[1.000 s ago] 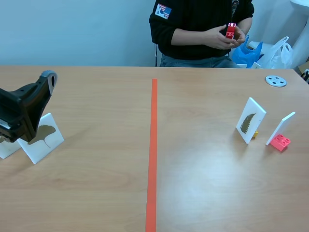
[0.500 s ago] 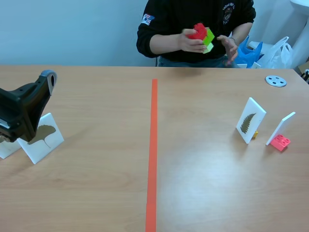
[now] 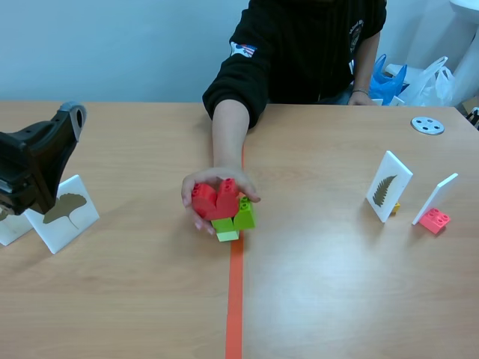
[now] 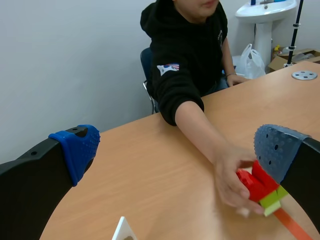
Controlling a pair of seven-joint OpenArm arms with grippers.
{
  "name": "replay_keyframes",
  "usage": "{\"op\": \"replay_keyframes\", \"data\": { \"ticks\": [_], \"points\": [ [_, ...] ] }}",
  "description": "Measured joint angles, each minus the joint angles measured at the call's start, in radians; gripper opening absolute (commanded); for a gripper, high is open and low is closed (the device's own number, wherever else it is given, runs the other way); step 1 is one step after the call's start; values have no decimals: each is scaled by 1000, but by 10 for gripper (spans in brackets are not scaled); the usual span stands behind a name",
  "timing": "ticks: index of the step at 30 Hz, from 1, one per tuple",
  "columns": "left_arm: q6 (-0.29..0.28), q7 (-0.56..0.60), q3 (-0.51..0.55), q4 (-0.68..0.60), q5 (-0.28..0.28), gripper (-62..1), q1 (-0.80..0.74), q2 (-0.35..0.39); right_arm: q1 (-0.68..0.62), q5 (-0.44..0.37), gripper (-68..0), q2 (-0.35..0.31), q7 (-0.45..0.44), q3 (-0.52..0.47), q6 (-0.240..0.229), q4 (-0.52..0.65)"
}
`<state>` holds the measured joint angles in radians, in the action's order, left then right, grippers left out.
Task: Sort the leaf by its shape. The table is split by an orange tape line. A compound leaf with several leaflets goes to the left side, a simple leaf with one blade goes to the right side. Return to the home posture when a red brick is placed on the table.
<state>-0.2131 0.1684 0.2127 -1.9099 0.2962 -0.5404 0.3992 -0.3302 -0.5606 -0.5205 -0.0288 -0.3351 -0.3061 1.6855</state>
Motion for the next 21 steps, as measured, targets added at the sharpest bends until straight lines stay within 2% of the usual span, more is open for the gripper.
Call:
{"op": "replay_keyframes", "data": {
  "ticks": [21],
  "points": [
    [0, 0, 0, 0, 0, 14, 0, 0, 5, 0, -80, -1, -13, -1, -4, 0]
  ]
}}
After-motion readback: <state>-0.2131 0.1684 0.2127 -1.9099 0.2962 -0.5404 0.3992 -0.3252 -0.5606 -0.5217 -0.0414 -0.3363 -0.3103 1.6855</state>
